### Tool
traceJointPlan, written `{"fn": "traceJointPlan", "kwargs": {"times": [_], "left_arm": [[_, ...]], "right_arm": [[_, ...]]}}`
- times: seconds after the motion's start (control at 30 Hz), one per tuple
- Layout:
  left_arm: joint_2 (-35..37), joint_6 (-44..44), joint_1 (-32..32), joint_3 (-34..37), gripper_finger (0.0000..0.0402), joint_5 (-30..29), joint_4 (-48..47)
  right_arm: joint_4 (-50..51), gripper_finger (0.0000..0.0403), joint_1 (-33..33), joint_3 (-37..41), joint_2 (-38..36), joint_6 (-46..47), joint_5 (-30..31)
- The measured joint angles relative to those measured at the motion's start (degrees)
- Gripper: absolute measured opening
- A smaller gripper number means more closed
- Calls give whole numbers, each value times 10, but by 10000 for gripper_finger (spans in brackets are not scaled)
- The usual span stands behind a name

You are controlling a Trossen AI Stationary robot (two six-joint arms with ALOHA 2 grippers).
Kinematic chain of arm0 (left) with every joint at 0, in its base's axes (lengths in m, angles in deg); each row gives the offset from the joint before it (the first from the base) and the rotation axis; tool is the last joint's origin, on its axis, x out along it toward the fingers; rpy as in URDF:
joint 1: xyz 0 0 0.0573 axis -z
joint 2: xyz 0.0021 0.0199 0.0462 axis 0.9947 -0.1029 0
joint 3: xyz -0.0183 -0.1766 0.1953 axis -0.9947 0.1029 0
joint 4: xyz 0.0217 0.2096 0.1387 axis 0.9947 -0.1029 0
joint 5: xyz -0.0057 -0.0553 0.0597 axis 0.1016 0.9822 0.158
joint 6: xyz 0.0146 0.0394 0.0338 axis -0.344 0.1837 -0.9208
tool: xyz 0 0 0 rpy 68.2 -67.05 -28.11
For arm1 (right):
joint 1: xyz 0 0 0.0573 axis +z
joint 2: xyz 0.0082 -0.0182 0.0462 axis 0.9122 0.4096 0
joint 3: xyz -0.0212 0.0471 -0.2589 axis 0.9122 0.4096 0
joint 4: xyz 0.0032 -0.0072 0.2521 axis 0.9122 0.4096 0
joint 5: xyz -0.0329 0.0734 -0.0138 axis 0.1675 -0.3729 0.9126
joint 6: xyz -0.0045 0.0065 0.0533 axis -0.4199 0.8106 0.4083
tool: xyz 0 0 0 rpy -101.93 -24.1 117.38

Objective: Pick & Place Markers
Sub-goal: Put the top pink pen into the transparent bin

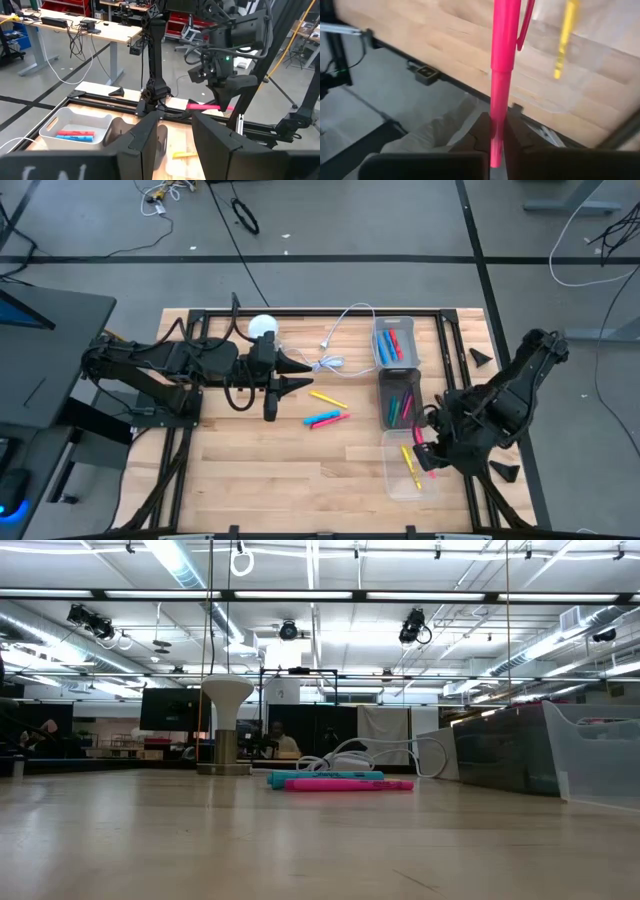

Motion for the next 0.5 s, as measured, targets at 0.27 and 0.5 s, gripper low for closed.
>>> {"fn": "traceJointPlan", "kwargs": {"times": [0.27, 0.5], "left_arm": [[0, 0, 0, 0, 128, 2, -6], [0, 0, 0, 0, 128, 2, -17]], "right_arm": [[33, 15, 36, 0, 1, 73, -7], [46, 15, 32, 9, 29, 75, -9]]}}
